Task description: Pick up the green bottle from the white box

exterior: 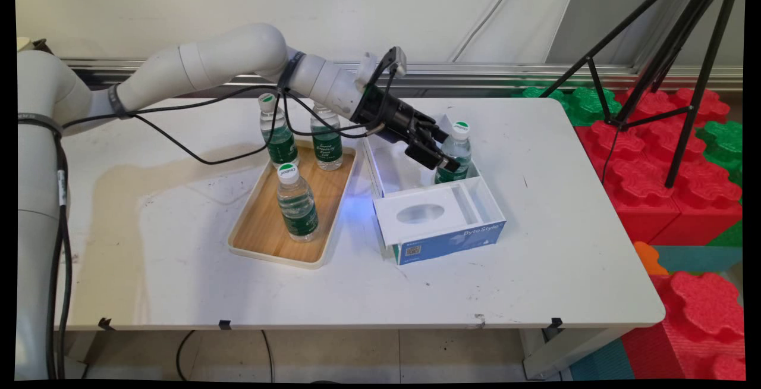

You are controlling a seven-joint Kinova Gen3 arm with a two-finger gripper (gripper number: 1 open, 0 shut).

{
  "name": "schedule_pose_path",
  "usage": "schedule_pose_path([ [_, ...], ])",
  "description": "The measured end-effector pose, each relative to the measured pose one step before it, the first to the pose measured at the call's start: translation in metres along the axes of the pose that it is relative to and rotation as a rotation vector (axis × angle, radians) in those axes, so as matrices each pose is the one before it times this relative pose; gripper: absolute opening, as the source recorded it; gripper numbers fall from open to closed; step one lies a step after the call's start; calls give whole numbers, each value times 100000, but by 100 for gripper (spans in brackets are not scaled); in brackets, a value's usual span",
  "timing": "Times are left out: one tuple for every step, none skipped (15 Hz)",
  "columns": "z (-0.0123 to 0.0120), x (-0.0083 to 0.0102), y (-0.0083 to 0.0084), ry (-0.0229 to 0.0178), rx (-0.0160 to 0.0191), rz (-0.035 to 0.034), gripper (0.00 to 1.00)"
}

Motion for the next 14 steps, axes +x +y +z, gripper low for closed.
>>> schedule_pose_path([
  [249,-63,-126,24,86,148,100],
  [293,-56,-167,65,129,143,100],
  [283,-28,-177,57,146,191,100],
  [234,-13,-155,91,121,99,100],
  [142,-10,-103,68,112,88,100],
  [206,-30,-143,49,114,109,100],
  [128,-16,-91,51,61,23,100],
  [207,-36,-145,44,116,163,100],
  [182,-33,-123,106,67,68,100],
  [134,-28,-90,74,58,152,100],
  [126,-18,-78,102,36,127,100],
  [126,-19,-71,157,13,178,100],
  [125,-24,-57,169,-21,194,100],
  [56,-14,-24,149,-10,179,100],
])
